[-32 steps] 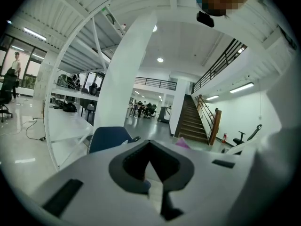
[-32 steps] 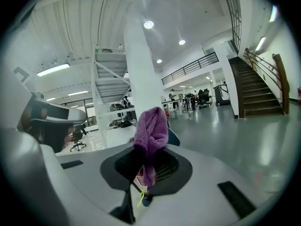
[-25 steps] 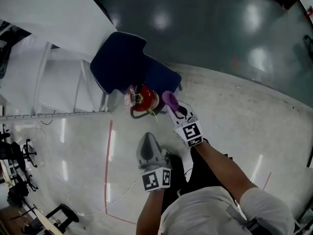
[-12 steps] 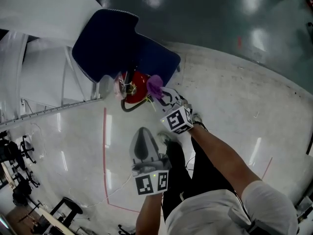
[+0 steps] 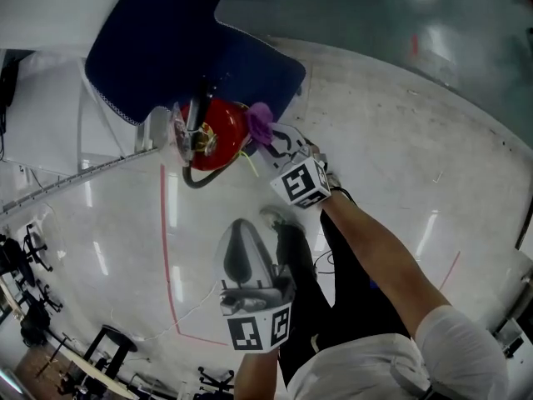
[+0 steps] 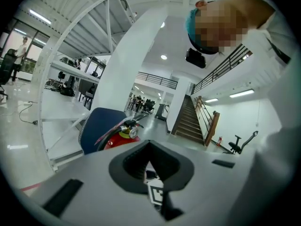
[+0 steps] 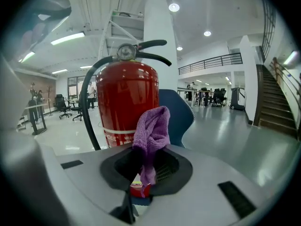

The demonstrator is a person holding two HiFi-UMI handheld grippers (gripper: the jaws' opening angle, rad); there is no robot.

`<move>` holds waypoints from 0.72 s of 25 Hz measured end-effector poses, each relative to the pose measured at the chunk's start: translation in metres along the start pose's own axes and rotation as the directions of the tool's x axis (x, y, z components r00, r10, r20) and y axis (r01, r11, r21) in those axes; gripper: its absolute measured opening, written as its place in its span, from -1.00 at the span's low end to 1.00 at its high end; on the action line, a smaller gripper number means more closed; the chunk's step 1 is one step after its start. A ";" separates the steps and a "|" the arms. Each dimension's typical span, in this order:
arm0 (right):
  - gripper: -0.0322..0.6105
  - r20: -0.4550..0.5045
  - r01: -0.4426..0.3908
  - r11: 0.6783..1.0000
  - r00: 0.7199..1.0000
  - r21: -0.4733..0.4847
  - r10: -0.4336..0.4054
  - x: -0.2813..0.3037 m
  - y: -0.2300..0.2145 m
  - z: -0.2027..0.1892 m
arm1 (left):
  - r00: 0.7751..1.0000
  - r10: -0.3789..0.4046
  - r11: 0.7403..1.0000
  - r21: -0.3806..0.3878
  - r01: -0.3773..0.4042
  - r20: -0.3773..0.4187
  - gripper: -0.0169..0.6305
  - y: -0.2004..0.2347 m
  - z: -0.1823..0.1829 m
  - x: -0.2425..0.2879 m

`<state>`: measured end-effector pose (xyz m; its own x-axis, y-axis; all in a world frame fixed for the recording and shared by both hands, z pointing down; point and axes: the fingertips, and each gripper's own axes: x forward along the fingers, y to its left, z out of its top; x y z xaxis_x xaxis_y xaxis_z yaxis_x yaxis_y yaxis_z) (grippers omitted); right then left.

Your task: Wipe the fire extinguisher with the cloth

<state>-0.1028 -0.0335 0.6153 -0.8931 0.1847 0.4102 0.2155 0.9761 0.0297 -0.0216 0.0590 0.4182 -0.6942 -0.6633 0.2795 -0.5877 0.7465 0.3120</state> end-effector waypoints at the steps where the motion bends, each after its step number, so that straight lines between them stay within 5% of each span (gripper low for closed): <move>1: -0.74 -0.003 -0.010 1.000 1.000 0.013 0.010 0.005 -0.001 -0.008 | 1.000 0.000 1.000 -0.003 0.000 0.005 -0.93 0.003 -0.005 0.004; 18: -0.74 -0.104 -0.123 0.984 0.985 0.126 0.136 0.071 0.003 -0.150 | 1.000 0.020 1.000 0.011 -0.020 -0.016 -0.93 0.026 -0.069 0.021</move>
<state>-0.1061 -0.0344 0.7817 -0.8097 0.3029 0.5026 0.2718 0.9527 -0.1363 -0.0223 0.0610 0.4950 -0.6992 -0.6489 0.3001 -0.5783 0.7602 0.2961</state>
